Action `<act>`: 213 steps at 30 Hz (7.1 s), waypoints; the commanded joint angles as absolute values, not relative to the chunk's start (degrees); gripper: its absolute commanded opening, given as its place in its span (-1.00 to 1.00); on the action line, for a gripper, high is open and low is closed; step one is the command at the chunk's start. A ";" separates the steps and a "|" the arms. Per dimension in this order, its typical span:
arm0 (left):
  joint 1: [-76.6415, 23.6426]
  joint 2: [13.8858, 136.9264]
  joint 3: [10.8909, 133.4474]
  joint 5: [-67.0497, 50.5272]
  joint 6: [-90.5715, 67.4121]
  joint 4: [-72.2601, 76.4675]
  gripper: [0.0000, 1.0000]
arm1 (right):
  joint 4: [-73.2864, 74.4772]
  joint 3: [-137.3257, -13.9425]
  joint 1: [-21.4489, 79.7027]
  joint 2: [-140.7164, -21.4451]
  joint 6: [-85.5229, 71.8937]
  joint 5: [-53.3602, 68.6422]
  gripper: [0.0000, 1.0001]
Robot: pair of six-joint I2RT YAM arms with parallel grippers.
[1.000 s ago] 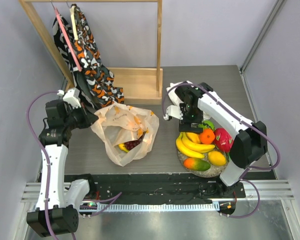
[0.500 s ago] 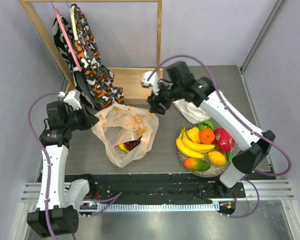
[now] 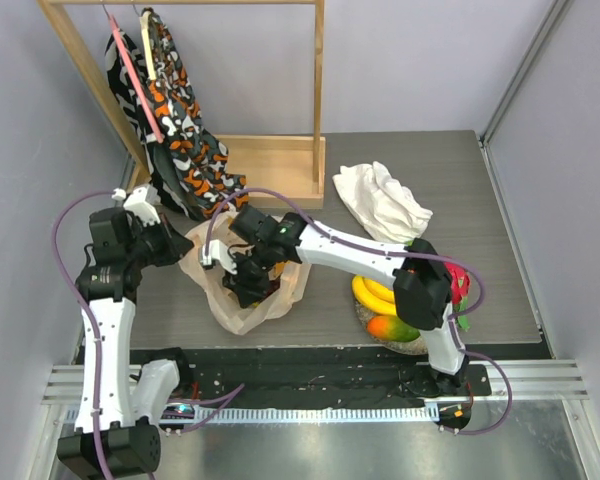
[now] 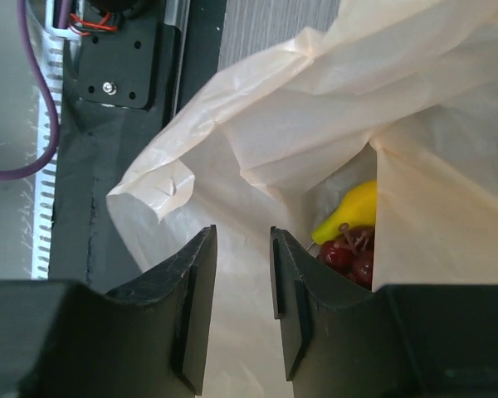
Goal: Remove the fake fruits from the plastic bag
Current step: Adjust the plastic bag at the center of the board, then take out the fake fruit from the plastic bag.
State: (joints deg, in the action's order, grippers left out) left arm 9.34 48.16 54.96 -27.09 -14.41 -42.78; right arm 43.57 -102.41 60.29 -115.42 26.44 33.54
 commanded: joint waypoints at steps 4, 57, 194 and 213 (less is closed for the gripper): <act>10.72 46.41 55.81 -24.44 -13.10 -44.29 -1.00 | 38.59 -103.89 60.56 -119.96 23.38 28.41 -0.25; 11.07 34.01 68.46 -27.60 -12.30 -46.24 -1.00 | 40.16 -107.14 59.94 -115.66 28.91 29.43 -0.41; 11.34 35.07 60.55 -31.91 -12.92 -52.82 -1.00 | 42.89 -97.09 57.39 -103.50 30.68 15.29 -0.30; 11.43 35.60 62.76 -32.26 -12.13 -52.21 -1.00 | 39.03 -107.93 61.52 -124.27 24.61 7.30 -0.62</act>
